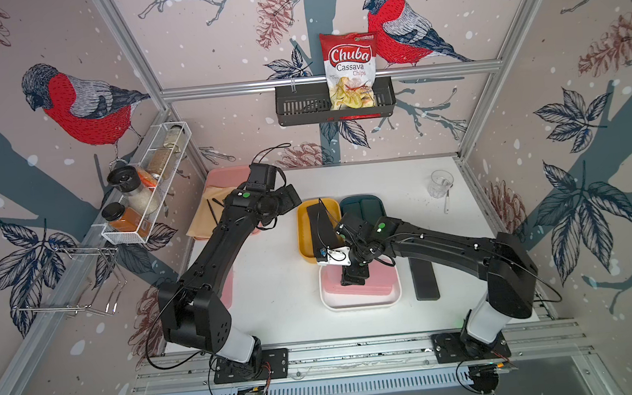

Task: Place the pencil cases by color into the storage box
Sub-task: Place the pencil case at the storage box.

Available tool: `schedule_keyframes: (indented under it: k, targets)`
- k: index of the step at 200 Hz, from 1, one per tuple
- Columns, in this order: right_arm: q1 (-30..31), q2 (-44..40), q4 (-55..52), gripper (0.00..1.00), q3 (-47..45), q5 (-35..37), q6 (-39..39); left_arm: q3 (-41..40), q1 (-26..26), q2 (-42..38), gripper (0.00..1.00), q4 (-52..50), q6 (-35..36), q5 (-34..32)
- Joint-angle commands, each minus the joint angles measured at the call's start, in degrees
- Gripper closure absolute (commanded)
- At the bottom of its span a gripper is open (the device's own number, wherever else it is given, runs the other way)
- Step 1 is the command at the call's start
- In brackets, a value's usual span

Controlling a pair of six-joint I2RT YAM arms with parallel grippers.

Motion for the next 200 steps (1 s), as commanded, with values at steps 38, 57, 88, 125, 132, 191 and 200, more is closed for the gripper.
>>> schedule_keyframes:
  k: [38,57,88,125,132,191,200]
  targets:
    - [0.1,3.2,4.1,0.46,-1.3,0.3,-1.3,-1.6,1.1,-2.3,0.05,-0.5,0.9,0.0]
    - [0.1,4.3,4.9,0.46,-1.4,-0.1,-1.0,-2.0,1.3,-2.9,0.05,-0.6,0.8,-0.2]
    - [0.1,6.0,5.4,0.43,-0.9,-0.1,-0.7,-3.1,1.7,-4.0,0.05,-0.7,0.7,-0.6]
    - [0.2,8.0,5.7,0.39,-0.1,0.1,-0.1,-5.1,2.2,-5.6,0.05,-0.3,0.4,-0.9]
    - [0.2,8.4,5.7,0.38,0.0,0.2,0.0,-5.5,2.4,-5.9,0.05,-0.2,0.3,-1.0]
    - [0.2,11.6,5.8,0.33,1.1,0.6,0.8,-8.1,3.3,-8.6,0.04,1.2,0.0,-2.1]
    - [0.2,11.9,5.7,0.31,1.3,0.7,1.0,-8.0,3.5,-8.6,0.04,1.1,0.3,-2.0]
